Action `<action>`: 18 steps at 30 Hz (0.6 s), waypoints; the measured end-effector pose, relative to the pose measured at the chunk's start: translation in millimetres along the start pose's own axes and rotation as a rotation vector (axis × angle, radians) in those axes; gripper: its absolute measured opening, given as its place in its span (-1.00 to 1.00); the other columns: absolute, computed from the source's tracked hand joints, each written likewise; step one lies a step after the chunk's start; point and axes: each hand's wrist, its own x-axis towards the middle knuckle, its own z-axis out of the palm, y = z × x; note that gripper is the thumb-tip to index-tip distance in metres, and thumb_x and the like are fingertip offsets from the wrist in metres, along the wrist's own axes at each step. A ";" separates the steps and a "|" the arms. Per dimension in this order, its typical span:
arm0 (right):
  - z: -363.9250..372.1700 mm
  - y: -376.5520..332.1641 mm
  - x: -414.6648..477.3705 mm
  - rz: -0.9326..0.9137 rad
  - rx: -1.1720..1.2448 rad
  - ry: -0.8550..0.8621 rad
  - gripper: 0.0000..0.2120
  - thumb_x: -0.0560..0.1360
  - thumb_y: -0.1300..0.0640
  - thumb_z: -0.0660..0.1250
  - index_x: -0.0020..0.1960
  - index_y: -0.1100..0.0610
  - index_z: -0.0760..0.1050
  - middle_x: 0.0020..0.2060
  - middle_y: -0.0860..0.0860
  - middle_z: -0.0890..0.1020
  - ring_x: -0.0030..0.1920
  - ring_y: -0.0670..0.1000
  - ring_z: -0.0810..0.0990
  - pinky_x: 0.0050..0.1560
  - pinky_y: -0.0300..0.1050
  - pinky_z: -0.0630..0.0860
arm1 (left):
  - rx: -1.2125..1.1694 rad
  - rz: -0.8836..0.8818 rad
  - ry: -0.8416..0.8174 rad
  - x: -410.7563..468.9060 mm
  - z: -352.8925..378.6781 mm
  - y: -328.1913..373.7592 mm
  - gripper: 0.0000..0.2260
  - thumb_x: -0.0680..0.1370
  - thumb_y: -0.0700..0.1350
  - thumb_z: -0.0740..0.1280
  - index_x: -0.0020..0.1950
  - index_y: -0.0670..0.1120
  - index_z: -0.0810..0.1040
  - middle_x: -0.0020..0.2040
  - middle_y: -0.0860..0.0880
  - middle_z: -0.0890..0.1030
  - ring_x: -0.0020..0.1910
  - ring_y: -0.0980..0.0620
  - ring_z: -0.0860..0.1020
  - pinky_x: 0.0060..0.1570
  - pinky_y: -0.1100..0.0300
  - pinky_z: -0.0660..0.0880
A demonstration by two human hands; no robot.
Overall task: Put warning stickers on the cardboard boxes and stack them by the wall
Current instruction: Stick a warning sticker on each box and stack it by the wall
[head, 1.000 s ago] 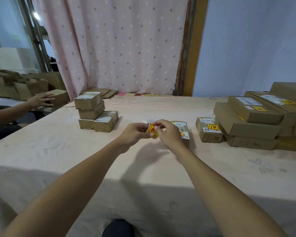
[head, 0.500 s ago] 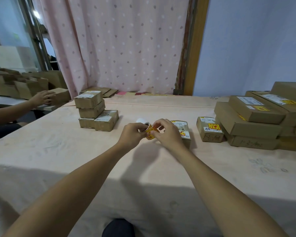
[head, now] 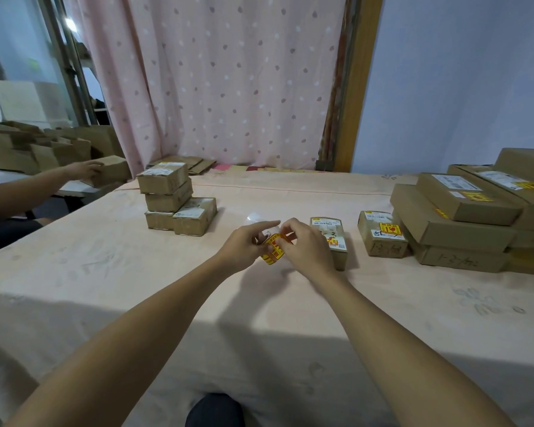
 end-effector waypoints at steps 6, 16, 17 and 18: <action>-1.0 0.0 0.9 0.022 0.077 0.033 -0.85 0.45 0.10 0.50 -0.19 -0.03 0.53 -0.07 -0.13 0.57 -0.07 -0.08 0.62 -0.06 -0.01 0.54 | -0.144 -0.134 -0.022 2.4 -0.5 -7.2 -0.65 0.49 -0.25 0.50 0.27 -0.09 0.62 -0.11 -0.05 0.56 -0.20 0.04 0.53 -0.10 0.20 0.49; -4.6 2.8 2.8 0.110 0.152 0.038 -0.86 0.46 0.09 0.51 -0.20 0.00 0.55 -0.21 -0.13 0.65 -0.12 -0.05 0.60 -0.05 0.03 0.57 | -0.337 -0.202 -0.087 -0.5 -5.4 -5.3 -0.64 0.42 -0.26 0.56 0.21 -0.17 0.67 -0.19 -0.02 0.60 -0.26 0.12 0.50 -0.32 0.37 0.38; -5.3 2.3 2.8 0.119 0.157 0.043 -0.85 0.46 0.09 0.50 -0.21 -0.02 0.55 -0.21 -0.14 0.65 -0.11 -0.05 0.60 -0.04 0.02 0.57 | -0.347 -0.205 -0.100 -0.8 -6.0 -5.6 -0.62 0.42 -0.26 0.56 0.23 -0.16 0.66 -0.16 -0.03 0.62 -0.24 0.10 0.50 -0.31 0.36 0.37; -5.7 2.1 3.1 0.123 0.158 0.043 -0.85 0.47 0.09 0.50 -0.21 -0.03 0.54 -0.20 -0.14 0.65 -0.11 -0.06 0.61 -0.04 0.02 0.58 | -0.355 -0.212 -0.106 -0.9 -6.4 -5.9 -0.61 0.42 -0.26 0.56 0.24 -0.16 0.66 -0.15 -0.04 0.63 -0.23 0.09 0.51 -0.31 0.34 0.37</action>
